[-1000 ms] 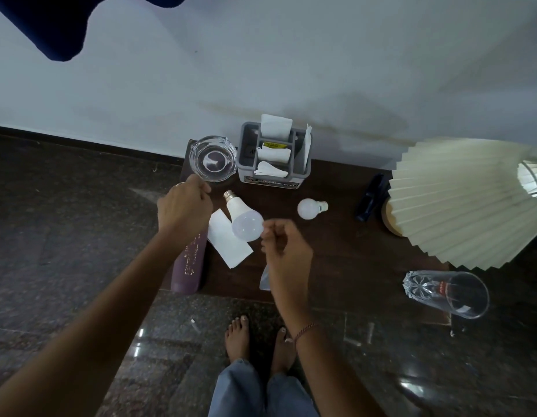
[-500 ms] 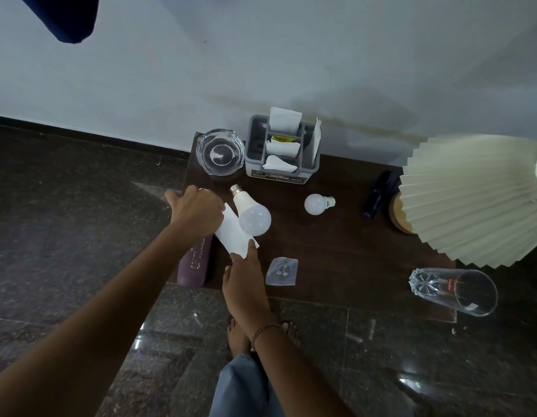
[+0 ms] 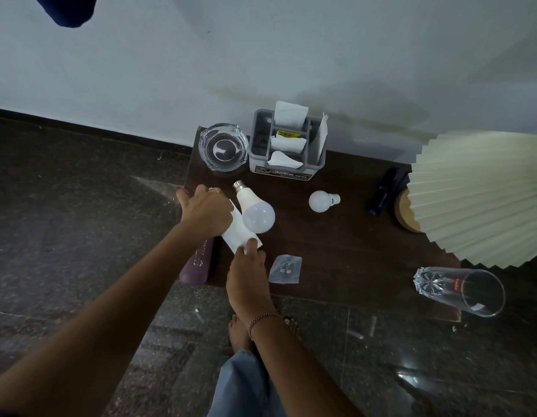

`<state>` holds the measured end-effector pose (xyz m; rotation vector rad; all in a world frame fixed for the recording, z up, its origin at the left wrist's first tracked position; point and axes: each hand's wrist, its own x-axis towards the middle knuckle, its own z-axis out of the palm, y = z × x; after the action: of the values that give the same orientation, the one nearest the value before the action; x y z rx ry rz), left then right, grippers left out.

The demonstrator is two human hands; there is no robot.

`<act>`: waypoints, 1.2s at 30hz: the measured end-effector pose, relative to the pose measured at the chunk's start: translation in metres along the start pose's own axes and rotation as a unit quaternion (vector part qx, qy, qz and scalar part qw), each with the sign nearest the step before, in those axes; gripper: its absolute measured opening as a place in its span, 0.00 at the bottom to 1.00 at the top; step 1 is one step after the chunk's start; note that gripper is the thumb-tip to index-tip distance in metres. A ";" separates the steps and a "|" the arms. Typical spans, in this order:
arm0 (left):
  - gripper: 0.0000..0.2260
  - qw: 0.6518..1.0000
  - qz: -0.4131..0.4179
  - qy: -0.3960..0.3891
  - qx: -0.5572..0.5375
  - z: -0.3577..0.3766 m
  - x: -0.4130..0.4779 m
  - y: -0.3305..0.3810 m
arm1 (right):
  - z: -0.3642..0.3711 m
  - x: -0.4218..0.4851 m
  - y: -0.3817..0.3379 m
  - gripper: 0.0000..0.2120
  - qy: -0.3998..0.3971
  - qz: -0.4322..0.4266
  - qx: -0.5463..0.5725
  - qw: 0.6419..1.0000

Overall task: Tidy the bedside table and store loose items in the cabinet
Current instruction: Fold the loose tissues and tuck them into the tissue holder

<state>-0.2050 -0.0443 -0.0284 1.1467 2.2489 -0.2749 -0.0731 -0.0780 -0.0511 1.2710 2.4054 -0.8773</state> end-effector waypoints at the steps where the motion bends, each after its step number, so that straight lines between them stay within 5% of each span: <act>1: 0.16 1.000 0.002 -0.005 0.004 0.001 0.000 0.001 | 0.001 0.000 0.000 0.17 0.002 -0.002 0.000 1.000; 21: 0.16 0.999 -0.005 -0.028 0.021 0.012 -0.003 0.018 | 0.000 -0.013 0.007 0.16 -0.017 -0.008 0.014 1.000; 36: 0.15 0.982 -0.037 0.039 -0.180 0.006 -0.008 0.009 | -0.019 -0.041 0.013 0.16 0.027 -0.076 0.114 0.990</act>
<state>-0.1921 -0.0470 -0.0283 0.8957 2.2908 0.1471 -0.0382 -0.0873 -0.0209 1.2122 2.5303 -1.2073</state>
